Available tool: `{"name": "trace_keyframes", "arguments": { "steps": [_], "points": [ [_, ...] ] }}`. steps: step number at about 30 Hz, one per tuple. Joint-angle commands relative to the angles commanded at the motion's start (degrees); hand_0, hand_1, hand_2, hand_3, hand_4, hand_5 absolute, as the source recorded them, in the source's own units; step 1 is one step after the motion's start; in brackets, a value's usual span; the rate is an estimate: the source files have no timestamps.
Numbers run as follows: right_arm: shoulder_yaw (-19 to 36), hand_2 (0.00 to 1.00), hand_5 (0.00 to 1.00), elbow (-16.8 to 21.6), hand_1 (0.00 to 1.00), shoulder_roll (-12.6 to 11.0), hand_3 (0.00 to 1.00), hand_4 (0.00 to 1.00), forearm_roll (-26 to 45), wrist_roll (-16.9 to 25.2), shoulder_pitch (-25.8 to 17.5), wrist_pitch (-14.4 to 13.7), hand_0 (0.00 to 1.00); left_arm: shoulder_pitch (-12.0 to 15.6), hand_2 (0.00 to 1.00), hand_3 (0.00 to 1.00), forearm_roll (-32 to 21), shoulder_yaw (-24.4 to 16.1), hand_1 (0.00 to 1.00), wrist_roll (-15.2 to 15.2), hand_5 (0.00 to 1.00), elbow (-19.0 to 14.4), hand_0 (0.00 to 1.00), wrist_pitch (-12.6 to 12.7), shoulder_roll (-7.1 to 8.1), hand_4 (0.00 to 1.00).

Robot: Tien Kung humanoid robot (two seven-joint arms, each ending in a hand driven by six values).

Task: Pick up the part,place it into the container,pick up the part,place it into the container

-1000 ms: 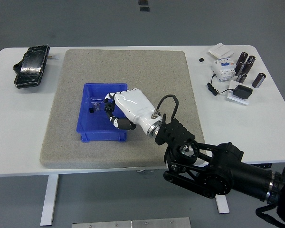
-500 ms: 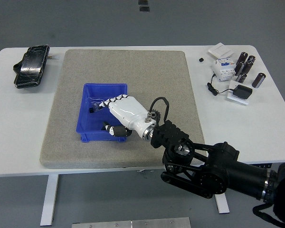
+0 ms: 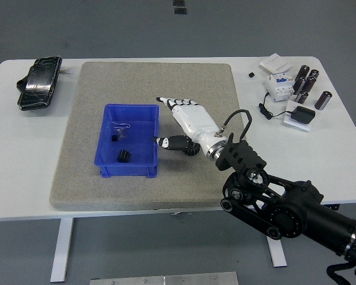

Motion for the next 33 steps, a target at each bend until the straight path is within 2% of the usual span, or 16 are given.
{"name": "trace_keyframes", "arguments": {
  "steps": [4,5,14,22,23,28,29,33],
  "points": [
    [0.39,0.873,0.459,-2.55,0.808,-1.68,0.913,0.830,1.03,0.15,-2.04,0.96,0.844,-0.03,0.612,0.616,-0.02,-0.03,0.645,-0.09,0.561,0.00,0.669,0.00,0.01,0.683],
    [0.08,0.868,0.475,-3.07,0.777,-1.82,0.903,0.856,1.24,0.15,-2.40,1.20,0.798,-0.05,0.613,0.615,-0.03,-0.01,0.644,-0.13,0.558,0.00,0.669,0.00,0.00,0.679],
    [-3.79,0.860,0.492,-5.10,0.754,-1.29,0.903,0.874,2.50,-0.10,-2.54,2.33,0.771,-0.27,0.612,0.615,0.16,-0.01,0.645,-0.30,0.556,0.00,0.669,-0.01,-0.01,0.676],
    [-6.17,0.845,0.501,-7.08,0.741,-0.66,0.888,0.878,3.58,-0.02,-1.36,1.98,0.757,-0.29,0.611,0.615,0.02,0.17,0.644,-0.27,0.559,0.00,0.669,-0.01,-0.06,0.675],
    [-6.38,0.691,0.334,-7.29,0.658,-0.62,0.719,0.684,3.56,-0.06,-1.25,1.97,0.711,-0.28,0.611,0.615,0.01,0.18,0.644,-0.26,0.559,0.00,0.669,-0.01,-0.07,0.672],
    [-7.52,0.691,0.334,-8.18,0.658,-0.50,0.719,0.684,3.74,-0.06,-0.86,1.48,0.711,-0.25,0.611,0.615,-0.02,0.18,0.644,-0.23,0.559,0.00,0.669,0.01,-0.05,0.672],
    [-7.70,0.584,0.110,-8.26,0.568,-0.48,0.655,0.556,3.81,0.02,-0.83,1.21,0.672,-0.25,0.611,0.615,-0.03,0.18,0.644,-0.23,0.562,0.00,0.669,0.02,-0.03,0.670],
    [-8.19,0.584,0.110,-8.40,0.568,-0.41,0.655,0.556,4.04,0.28,-0.73,0.30,0.672,-0.28,0.611,0.615,-0.09,0.25,0.644,-0.30,0.562,0.00,0.669,0.02,-0.04,0.670]
  ]
}}
